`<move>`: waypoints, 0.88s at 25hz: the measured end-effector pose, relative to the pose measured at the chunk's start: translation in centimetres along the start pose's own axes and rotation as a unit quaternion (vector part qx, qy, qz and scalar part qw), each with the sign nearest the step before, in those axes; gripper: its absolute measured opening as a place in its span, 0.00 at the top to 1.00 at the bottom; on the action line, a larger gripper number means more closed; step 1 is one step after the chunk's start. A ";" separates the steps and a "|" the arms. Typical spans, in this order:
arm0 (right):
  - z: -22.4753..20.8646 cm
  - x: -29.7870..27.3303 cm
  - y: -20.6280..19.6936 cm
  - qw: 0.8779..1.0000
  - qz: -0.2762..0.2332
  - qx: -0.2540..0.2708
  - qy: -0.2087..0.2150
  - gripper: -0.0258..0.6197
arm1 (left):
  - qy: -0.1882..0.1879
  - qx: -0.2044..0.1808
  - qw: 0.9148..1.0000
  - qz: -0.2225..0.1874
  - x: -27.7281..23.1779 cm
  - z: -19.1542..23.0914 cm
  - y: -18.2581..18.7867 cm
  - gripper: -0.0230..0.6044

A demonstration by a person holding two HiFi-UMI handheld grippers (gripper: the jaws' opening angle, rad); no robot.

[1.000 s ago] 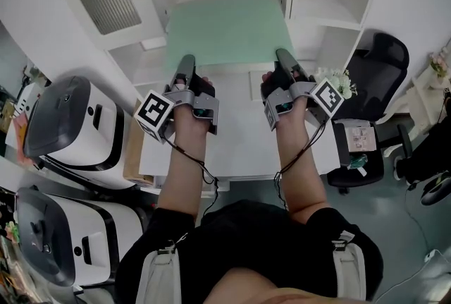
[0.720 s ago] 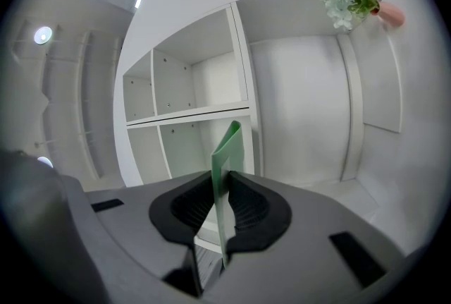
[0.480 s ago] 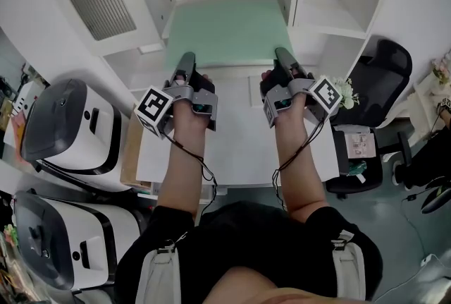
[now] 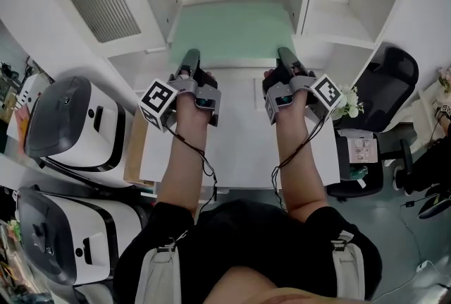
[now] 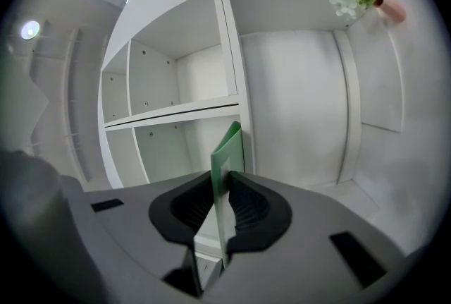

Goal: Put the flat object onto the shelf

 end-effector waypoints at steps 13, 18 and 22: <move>-1.8 -3.3 0.8 1.000 -0.011 -0.014 -0.023 0.87 | 0.026 0.015 1.000 0.009 -3.6 1.1 1.3 0.85; -2.7 -4.5 1.3 0.999 -0.014 -0.019 -0.038 0.87 | 0.037 0.015 0.999 0.016 -5.3 1.4 1.7 0.85; -2.9 -5.2 1.7 0.999 -0.020 -0.022 -0.041 0.87 | 0.038 0.007 0.999 0.018 -6.1 1.4 1.7 0.84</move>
Point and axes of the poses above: the fingertips, and each gripper's own axes: x backward along the fingers, z to its left, y out of its top, the point moved 1 cm from there along x, backward along the fingers, and after that the axes turned 10 degrees about y, right-handed, at the moved point
